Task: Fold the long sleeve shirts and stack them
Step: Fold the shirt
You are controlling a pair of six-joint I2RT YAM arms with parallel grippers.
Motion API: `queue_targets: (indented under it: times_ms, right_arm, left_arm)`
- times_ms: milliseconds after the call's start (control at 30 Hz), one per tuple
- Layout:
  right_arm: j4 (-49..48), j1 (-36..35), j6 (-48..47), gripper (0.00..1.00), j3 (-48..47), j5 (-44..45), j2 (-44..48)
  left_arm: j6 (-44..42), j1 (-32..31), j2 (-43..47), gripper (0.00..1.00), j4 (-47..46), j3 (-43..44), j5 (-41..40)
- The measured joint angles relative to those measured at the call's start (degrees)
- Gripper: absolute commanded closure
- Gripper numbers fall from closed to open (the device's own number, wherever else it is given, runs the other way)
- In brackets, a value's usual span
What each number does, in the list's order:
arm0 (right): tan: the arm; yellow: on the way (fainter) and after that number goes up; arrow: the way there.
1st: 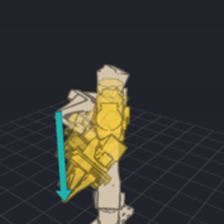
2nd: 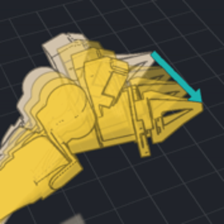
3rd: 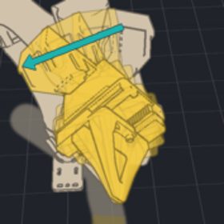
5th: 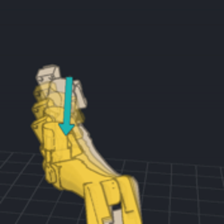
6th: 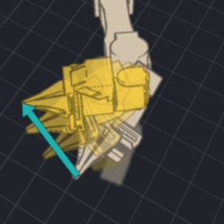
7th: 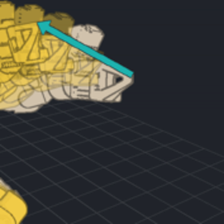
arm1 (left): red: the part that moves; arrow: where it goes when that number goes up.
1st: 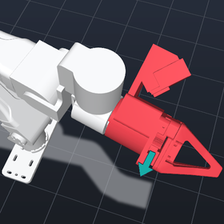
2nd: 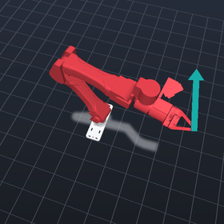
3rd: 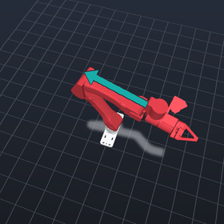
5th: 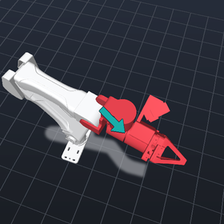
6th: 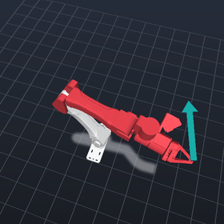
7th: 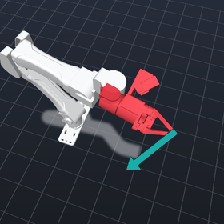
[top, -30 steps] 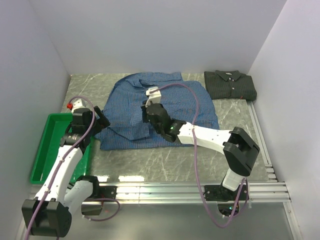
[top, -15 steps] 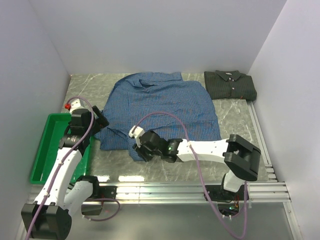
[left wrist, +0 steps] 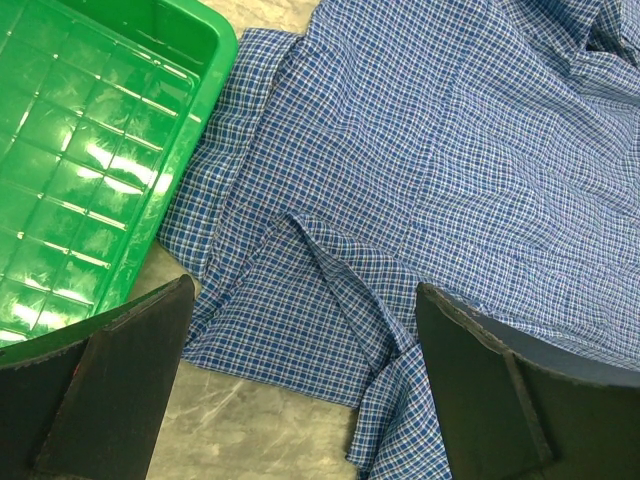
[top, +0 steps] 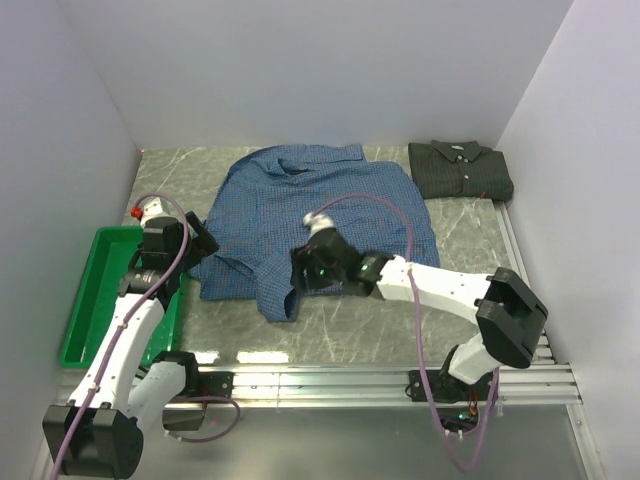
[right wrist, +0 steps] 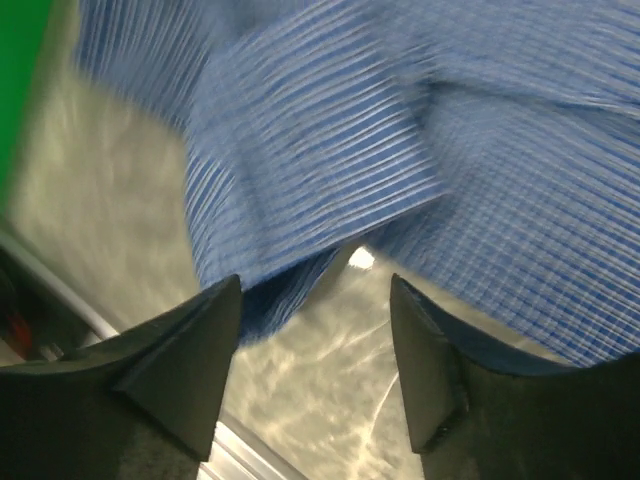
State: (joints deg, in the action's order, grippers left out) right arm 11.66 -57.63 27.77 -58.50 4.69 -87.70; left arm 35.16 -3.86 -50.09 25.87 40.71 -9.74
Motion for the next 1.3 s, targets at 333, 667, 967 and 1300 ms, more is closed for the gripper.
queue_targets:
  times_ms: [333, 667, 967, 1300]
  right_arm:
    - [-1.1, 6.8, 24.6, 0.21, 0.5, 0.7, -1.1]
    - [-4.9, 6.8, 34.6, 0.38, 0.8, -1.7, -8.7]
    - [-8.8, 6.8, 34.9, 0.96, 1.0, -3.9, -10.0]
    - [-6.2, 10.6, 19.3, 1.0, -12.1, -3.3, -10.3]
  left_arm:
    - [0.0, 0.0, -0.1, 0.02, 0.0, -0.2, 0.5]
    - [0.0, 0.0, 0.0, 0.02, 0.0, -0.2, 0.9]
    - [0.0, 0.0, 0.0, 0.02, 0.0, -0.2, 0.9]
    - [0.0, 0.0, 0.0, 0.02, 0.0, -0.2, 0.9]
